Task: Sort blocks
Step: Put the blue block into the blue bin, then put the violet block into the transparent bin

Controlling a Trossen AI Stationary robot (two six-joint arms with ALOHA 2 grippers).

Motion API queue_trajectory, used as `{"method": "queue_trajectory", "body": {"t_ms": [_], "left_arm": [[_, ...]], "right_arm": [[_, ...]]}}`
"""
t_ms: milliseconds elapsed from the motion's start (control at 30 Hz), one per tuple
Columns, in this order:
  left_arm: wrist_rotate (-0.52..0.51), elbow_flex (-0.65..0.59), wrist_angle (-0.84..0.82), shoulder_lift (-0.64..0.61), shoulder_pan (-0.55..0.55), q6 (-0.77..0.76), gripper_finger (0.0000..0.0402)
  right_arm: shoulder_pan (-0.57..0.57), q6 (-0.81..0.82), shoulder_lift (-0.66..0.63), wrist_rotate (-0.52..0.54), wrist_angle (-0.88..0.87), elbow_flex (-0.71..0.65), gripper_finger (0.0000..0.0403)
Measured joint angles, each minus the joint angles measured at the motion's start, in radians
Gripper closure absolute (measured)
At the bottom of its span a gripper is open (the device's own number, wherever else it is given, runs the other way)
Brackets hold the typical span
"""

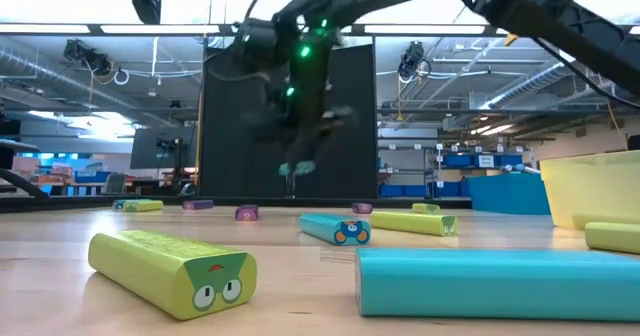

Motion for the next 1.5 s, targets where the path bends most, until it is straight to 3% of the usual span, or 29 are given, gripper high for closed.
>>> {"method": "queue_trajectory", "body": {"t_ms": [267,367,500,667,900,1067,1233,1500], "left_arm": [[0.0,0.0,0.001,0.0,0.0,0.0,0.0235],[0.0,0.0,0.001,0.0,0.0,0.0,0.0235],[0.0,0.0,-0.004,0.0,0.0,-0.004,0.0235],[0.0,0.0,-0.005,0.0,0.0,-0.007,0.0235],[-0.026,0.0,-0.003,0.0,0.0,-0.002,0.0235],[-0.055,0.0,-0.003,0.001,0.0,-0.004,0.0235],[-0.082,0.0,-0.006,0.002,0.0,-0.03,0.0235],[-0.161,0.0,-0.094,0.007,0.0,-0.116,0.0235]], "right_arm": [[-0.006,0.104,-0.107,0.191,-0.384,0.002,0.0283],[-0.008,0.119,-0.152,0.227,-0.424,-0.011,0.0283],[-0.013,0.116,-0.241,0.222,-0.43,-0.124,0.0283],[-0.056,0.206,-0.444,0.208,-0.431,-0.443,0.0283],[-0.154,0.282,-0.789,0.151,-0.232,-0.959,0.0283],[-0.281,0.263,-0.964,0.106,-0.077,-1.202,0.0283],[-0.401,0.201,-1.039,0.071,0.047,-1.31,0.0275],[-0.456,0.178,-1.046,0.138,0.065,-1.31,0.02]]}}
